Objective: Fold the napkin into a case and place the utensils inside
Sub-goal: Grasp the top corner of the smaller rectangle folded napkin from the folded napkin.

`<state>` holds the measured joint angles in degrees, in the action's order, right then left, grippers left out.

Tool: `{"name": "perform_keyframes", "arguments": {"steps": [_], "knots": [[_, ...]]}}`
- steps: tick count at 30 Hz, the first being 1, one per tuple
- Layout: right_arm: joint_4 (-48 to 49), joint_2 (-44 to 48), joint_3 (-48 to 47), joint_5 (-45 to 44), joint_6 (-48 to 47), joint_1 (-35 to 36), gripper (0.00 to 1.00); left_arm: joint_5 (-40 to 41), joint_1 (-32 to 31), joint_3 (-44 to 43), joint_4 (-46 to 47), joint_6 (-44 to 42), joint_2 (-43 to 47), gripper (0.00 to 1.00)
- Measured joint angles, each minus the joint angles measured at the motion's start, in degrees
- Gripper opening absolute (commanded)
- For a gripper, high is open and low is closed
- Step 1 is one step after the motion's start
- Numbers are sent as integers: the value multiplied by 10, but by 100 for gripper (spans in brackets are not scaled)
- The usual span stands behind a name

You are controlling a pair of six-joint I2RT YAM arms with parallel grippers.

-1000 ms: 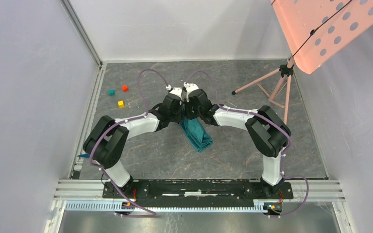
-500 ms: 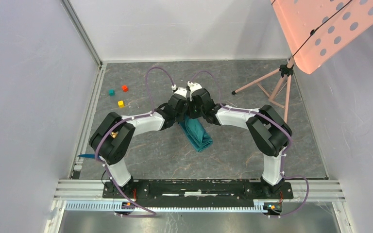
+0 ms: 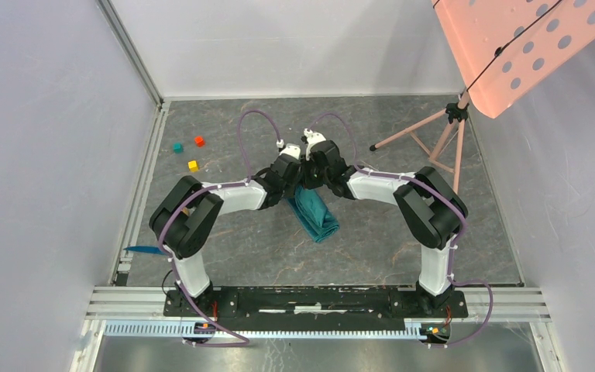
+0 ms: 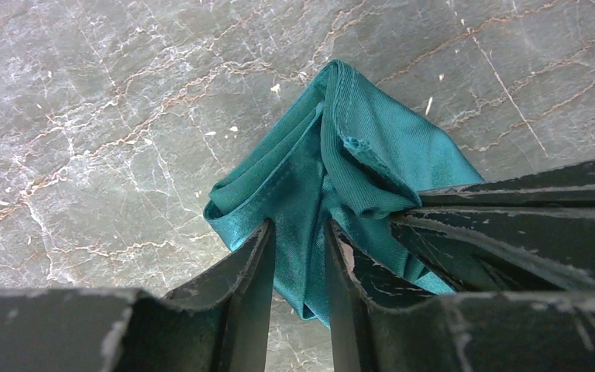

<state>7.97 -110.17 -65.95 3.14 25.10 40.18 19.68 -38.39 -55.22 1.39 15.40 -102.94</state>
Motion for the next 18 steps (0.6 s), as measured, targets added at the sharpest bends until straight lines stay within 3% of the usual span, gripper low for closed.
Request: {"name": "perform_keyframes", "arguments": {"steps": [6, 11, 18], "knots": [[5, 0, 0, 6, 2, -1, 0, 18, -1, 0, 1, 0, -4, 15], [6, 0, 2, 8, -1, -1, 0, 25, -1, 0, 1, 0, -4, 3], [5, 1, 2, 28, -24, -1, 0, 19, 1, 28, 30, 1, 16, 2]]}}
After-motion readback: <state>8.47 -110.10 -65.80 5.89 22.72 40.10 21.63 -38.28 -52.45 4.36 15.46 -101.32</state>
